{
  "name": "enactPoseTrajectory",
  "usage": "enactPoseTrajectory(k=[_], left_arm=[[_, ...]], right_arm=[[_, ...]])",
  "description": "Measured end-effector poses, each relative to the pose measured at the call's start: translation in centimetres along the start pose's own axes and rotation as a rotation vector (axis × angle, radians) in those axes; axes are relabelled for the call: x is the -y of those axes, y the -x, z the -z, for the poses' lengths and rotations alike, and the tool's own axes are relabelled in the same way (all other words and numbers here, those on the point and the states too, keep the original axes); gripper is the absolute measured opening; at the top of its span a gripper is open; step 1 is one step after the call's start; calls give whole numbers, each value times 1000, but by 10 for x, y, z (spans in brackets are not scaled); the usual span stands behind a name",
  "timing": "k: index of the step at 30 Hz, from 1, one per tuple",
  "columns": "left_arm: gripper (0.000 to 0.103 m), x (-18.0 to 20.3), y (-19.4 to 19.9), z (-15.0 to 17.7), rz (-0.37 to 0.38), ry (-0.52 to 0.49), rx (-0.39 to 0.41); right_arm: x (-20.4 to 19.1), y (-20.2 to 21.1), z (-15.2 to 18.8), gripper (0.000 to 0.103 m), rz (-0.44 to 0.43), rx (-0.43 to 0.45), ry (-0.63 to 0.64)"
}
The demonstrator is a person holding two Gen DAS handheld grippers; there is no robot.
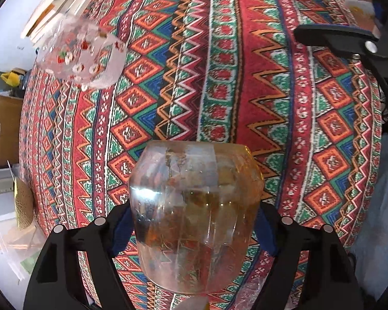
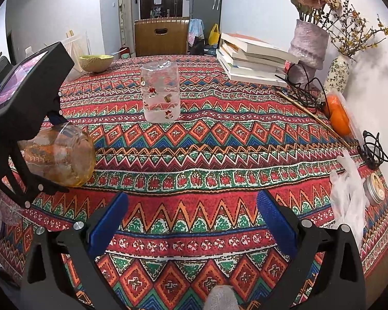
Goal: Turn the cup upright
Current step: 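Lift the amber cup with the left gripper and carry it toward the right tool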
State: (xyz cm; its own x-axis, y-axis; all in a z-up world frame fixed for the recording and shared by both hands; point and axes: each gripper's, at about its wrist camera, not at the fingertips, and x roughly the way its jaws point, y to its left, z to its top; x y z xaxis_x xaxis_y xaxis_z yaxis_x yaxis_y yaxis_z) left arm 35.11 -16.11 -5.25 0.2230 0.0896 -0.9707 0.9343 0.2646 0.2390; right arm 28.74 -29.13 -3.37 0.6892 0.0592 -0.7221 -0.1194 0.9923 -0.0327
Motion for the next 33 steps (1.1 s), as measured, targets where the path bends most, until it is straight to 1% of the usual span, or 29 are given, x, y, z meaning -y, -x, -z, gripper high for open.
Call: enactPoseTrajectory(k=[7,14,21,27,33], left_arm=[[76,16,26,-10,-63,-45,39],[76,31,66,-26,-121,-69,87],[76,69,100,-34,-144,-114,113],[76,90,106,-29,-139,-108,109],[76,116,97,-23,-122,-81,100]], right_arm=[[1,10,2,96,5,17,-3],[8,30,6,96,14,50,-15],[11,50,14,96,3,73,-6],[11,67,28,96,-19,78,18],[8,77,46,96,-56,63,52]])
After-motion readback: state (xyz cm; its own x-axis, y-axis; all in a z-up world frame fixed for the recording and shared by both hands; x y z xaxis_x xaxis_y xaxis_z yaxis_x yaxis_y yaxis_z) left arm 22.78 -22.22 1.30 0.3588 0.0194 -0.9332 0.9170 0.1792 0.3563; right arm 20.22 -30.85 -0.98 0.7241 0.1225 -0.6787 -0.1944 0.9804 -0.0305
